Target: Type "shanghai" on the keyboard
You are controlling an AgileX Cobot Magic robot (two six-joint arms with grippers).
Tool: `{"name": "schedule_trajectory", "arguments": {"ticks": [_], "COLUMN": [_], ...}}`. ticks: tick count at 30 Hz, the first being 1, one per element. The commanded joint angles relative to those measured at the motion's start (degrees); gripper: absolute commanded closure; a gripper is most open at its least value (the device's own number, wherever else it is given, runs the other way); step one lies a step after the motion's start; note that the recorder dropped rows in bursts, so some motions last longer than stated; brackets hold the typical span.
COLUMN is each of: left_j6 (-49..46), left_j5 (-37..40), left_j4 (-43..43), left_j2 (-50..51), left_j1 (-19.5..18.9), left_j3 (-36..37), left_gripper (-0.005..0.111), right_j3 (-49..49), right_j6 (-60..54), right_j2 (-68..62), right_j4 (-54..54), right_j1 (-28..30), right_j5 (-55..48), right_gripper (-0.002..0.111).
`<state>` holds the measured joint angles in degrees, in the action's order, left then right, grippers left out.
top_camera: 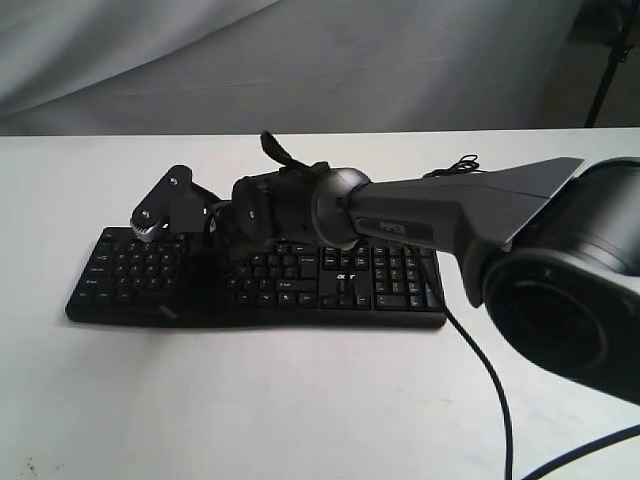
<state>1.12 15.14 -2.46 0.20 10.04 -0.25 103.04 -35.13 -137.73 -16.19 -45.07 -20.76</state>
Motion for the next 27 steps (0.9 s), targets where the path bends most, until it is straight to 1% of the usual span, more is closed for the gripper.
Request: {"name": "schedule_trajectory", "arguments": {"ticks": [1, 10, 15, 19, 22, 27], "left_j6": [0.16, 0.16, 0.16, 0.16, 0.16, 0.16], "left_j5": [-0.27, -0.27, -0.27, -0.27, -0.27, -0.27], "left_j4": [-0.04, -0.04, -0.04, -0.04, -0.04, -0.04], "left_j2": [-0.2, -0.2, -0.2, -0.2, -0.2, -0.2], "left_j1": [0.2, 0.2, 0.2, 0.2, 0.2, 0.2], "left_j3": [0.25, 0.25, 0.25, 0.25, 0.25, 0.25], "left_gripper": [0.107, 0.107, 0.107, 0.107, 0.107, 0.107], "right_j3": [-0.27, 0.62, 10.32, 17.55, 19.59, 20.11], "right_j6": [-0.61, -0.4, -0.4, -0.4, -0.64, -1.07], "right_j2": [0.34, 3.71, -0.31, -5.17, -7.36, -8.69], "right_j4": [-0.3, 0.36, 0.21, -0.63, -1.51, -3.57], "right_j1": [-0.11, -0.55, -3.42, -4.51, -4.75, -4.88], "right_j5": [-0.55, -0.11, -2.89, -5.37, -4.09, -0.75], "right_gripper": [0.108, 0.108, 0.108, 0.108, 0.108, 0.108]}}
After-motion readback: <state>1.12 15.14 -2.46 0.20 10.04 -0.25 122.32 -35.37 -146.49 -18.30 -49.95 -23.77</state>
